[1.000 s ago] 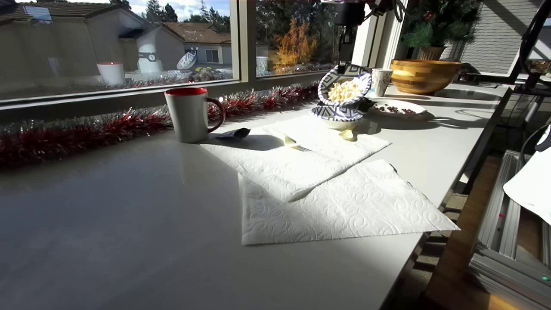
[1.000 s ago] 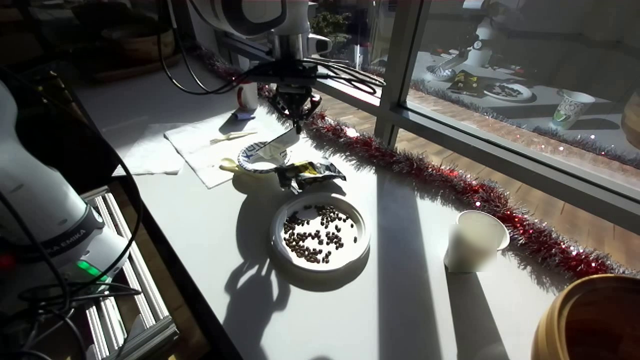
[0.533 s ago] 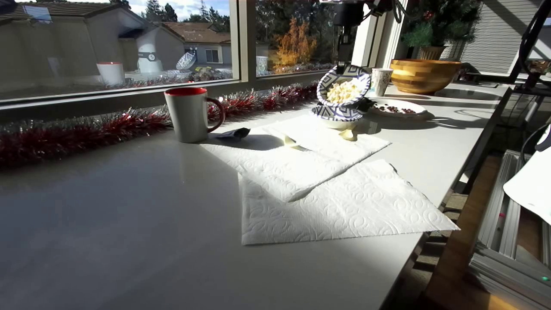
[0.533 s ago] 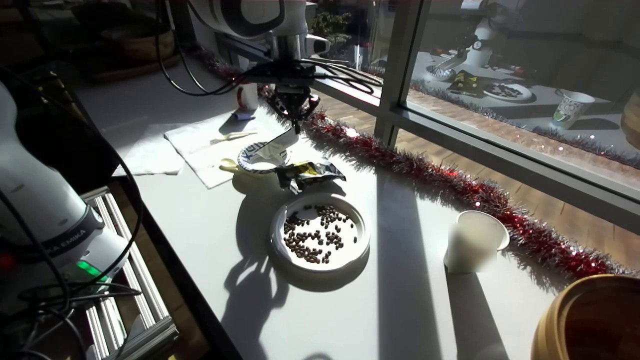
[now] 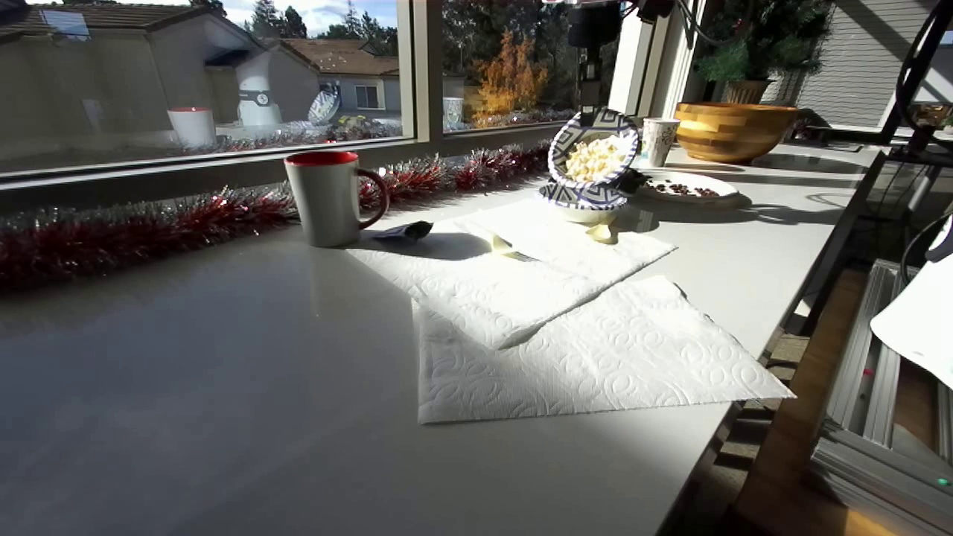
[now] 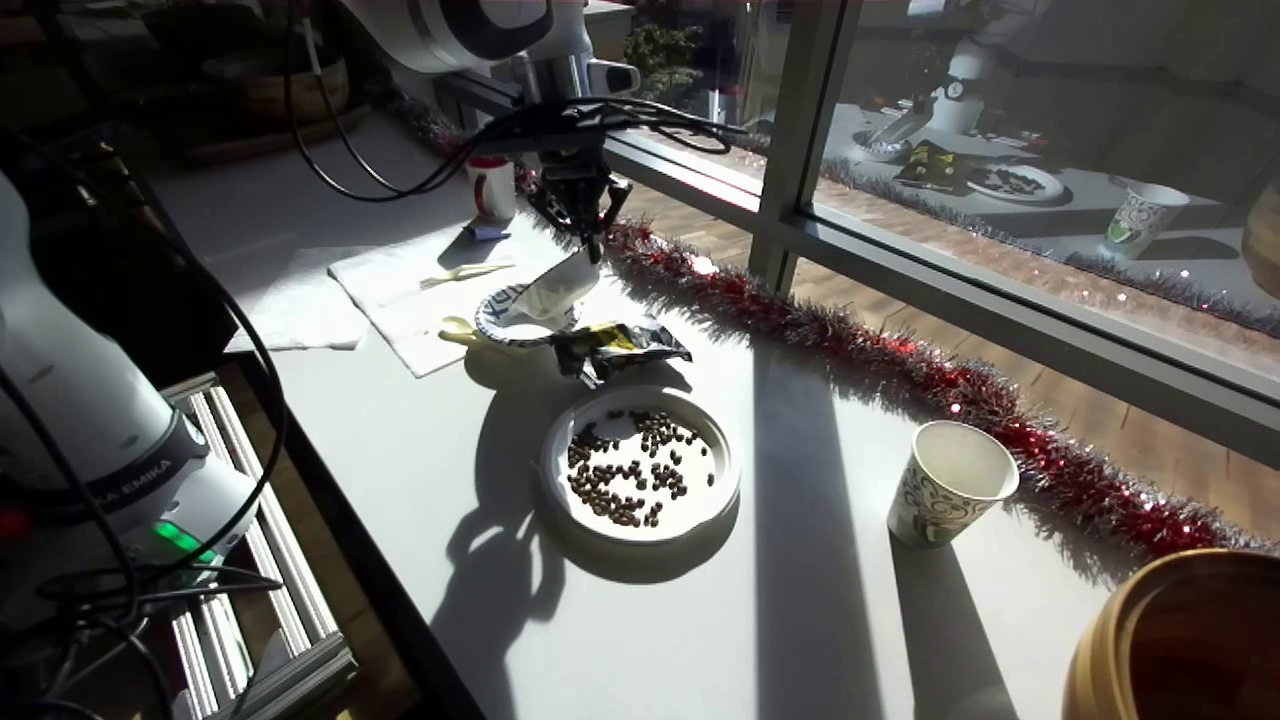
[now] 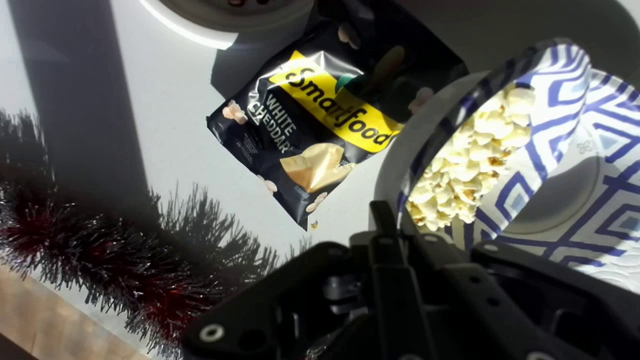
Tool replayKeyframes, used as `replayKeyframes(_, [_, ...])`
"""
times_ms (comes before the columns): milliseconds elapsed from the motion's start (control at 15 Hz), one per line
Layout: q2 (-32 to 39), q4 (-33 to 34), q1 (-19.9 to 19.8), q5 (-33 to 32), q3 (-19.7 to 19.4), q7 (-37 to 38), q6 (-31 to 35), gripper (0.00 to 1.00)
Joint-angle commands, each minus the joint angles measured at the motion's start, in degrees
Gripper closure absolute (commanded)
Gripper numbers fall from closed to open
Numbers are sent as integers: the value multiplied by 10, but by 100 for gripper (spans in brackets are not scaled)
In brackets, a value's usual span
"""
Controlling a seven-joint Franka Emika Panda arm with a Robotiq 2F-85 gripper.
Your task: Pour the contents of the bowl near the window into the empty one
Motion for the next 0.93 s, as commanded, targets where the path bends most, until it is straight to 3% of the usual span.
replayKeyframes(0, [-25,-24,14,-90,11,103,-12,99])
replayKeyframes(467, [-50,-38,50,-235,54,245,-80,99])
replayKeyframes(867, [-52,-43,73,-335,84,314,-153,99])
